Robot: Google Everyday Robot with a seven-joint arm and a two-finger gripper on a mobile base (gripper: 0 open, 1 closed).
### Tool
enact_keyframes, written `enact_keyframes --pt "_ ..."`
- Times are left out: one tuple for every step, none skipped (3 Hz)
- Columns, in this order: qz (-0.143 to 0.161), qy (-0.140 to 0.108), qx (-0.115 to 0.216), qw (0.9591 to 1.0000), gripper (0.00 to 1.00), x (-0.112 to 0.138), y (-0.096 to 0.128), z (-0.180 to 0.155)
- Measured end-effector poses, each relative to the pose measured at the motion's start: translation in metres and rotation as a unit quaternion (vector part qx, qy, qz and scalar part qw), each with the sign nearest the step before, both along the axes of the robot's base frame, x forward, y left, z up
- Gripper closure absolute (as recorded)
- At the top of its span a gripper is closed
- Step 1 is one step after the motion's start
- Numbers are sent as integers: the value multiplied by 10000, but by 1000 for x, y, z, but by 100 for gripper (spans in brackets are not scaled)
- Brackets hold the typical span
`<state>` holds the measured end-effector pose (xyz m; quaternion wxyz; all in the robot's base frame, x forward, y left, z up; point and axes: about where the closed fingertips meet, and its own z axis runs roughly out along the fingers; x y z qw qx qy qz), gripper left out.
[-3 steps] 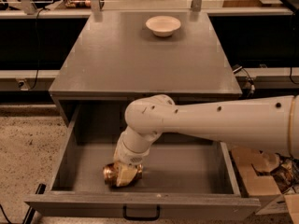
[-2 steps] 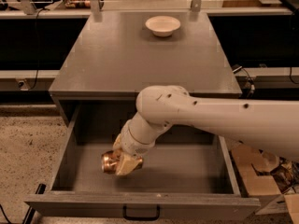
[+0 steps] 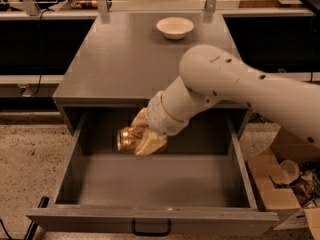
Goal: Pick orange can from top drawer and place on counter
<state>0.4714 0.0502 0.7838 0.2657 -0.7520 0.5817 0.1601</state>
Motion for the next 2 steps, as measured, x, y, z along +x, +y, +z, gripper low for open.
enact_keyframes --pt "-187 -84 -176 9996 98 26 -21 44" --pt "-333 -46 -546 9979 97 67 -38 71"
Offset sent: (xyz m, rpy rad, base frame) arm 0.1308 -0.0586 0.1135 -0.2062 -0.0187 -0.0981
